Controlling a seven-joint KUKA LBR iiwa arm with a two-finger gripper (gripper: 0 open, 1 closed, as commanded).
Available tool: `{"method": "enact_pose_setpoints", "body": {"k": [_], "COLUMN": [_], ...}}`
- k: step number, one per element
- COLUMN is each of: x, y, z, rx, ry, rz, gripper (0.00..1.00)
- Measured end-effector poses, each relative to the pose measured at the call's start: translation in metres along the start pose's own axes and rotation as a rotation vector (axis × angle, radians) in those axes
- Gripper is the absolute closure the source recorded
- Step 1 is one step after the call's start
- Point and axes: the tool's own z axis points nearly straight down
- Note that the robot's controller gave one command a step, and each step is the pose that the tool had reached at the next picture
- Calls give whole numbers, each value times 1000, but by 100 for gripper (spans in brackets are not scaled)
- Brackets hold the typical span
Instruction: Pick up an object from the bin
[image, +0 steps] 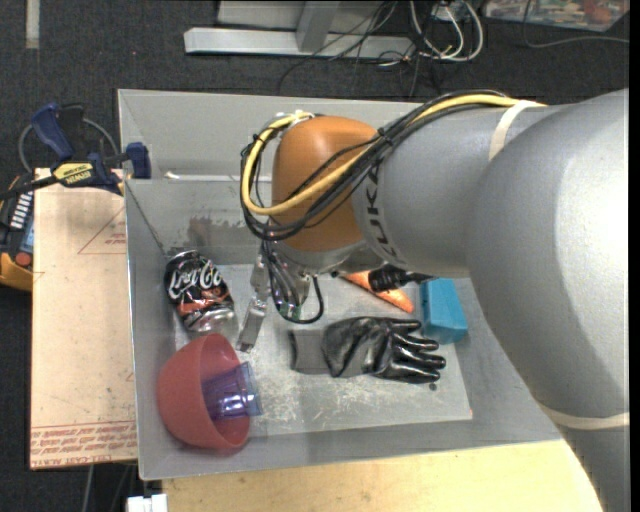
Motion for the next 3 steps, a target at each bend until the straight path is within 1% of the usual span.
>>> {"method": "enact_pose_setpoints", "body": {"k": [1, 2, 3], "x": [-10, 25, 25], "y": [66, 29, 29], "z": [62, 71, 71], "rx": [11, -5, -6], "ry": [7, -8, -8], "rz": [-564, -417, -416], "gripper": [0, 100, 100]}}
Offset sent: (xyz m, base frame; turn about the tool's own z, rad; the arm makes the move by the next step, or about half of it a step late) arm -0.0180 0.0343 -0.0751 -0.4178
